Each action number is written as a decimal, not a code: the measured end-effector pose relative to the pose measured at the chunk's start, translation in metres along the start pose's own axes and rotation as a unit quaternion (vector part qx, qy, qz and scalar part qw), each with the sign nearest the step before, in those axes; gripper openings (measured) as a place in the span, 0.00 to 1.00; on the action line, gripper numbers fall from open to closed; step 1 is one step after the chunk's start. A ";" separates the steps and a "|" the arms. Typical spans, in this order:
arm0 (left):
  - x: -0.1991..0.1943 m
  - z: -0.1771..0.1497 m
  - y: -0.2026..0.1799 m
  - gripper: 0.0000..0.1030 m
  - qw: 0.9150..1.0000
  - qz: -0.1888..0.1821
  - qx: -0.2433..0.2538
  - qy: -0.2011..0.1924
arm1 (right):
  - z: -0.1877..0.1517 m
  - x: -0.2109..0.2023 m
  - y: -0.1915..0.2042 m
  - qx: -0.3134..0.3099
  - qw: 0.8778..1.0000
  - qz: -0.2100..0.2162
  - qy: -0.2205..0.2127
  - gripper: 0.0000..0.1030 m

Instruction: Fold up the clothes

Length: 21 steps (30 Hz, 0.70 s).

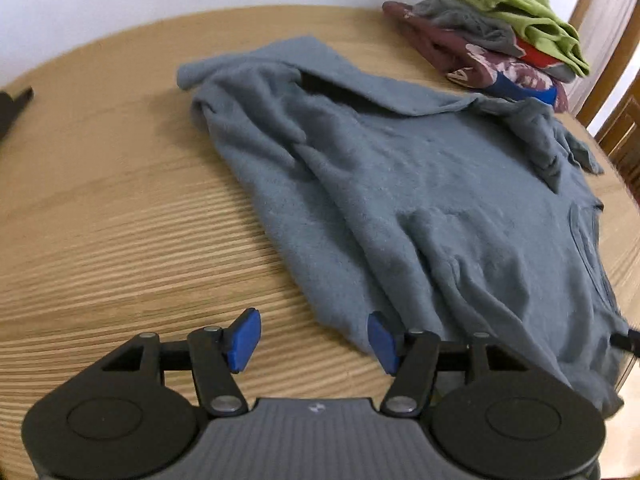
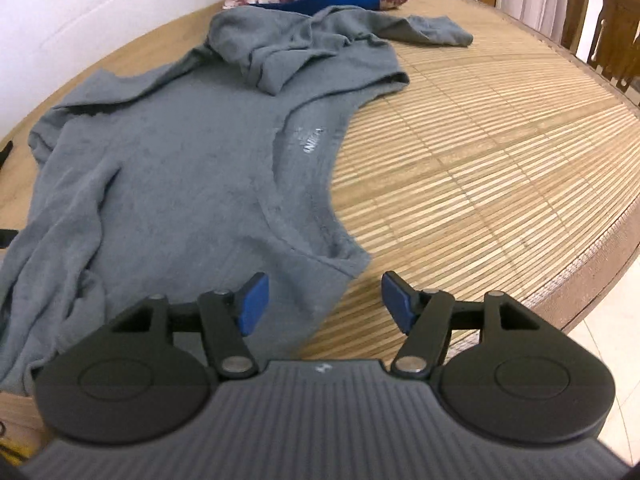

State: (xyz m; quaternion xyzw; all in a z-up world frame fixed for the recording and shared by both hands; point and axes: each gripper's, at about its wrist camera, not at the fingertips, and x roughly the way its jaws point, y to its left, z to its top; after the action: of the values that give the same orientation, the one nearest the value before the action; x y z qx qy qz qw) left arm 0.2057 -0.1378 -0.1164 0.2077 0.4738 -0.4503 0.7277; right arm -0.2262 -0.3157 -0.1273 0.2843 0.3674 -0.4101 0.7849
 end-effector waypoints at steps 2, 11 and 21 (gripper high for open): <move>0.014 0.004 -0.003 0.60 1.000 -0.005 -0.003 0.001 | -0.003 0.001 0.012 0.001 1.000 -0.003 -0.004 0.65; 0.045 0.034 -0.032 0.52 0.999 0.012 0.039 -0.012 | -0.010 0.010 0.050 -0.014 0.999 -0.009 -0.046 0.15; -0.023 0.026 0.023 0.13 0.972 -0.162 -0.132 -0.106 | 0.046 -0.089 0.006 0.133 0.956 0.149 -0.213 0.09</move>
State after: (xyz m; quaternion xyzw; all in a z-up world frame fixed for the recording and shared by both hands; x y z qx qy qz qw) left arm 0.2348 -0.1350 -0.0869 -0.0183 0.4768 -0.5153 0.7119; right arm -0.2404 -0.3081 -0.0287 0.3440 0.0875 -0.3844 0.8522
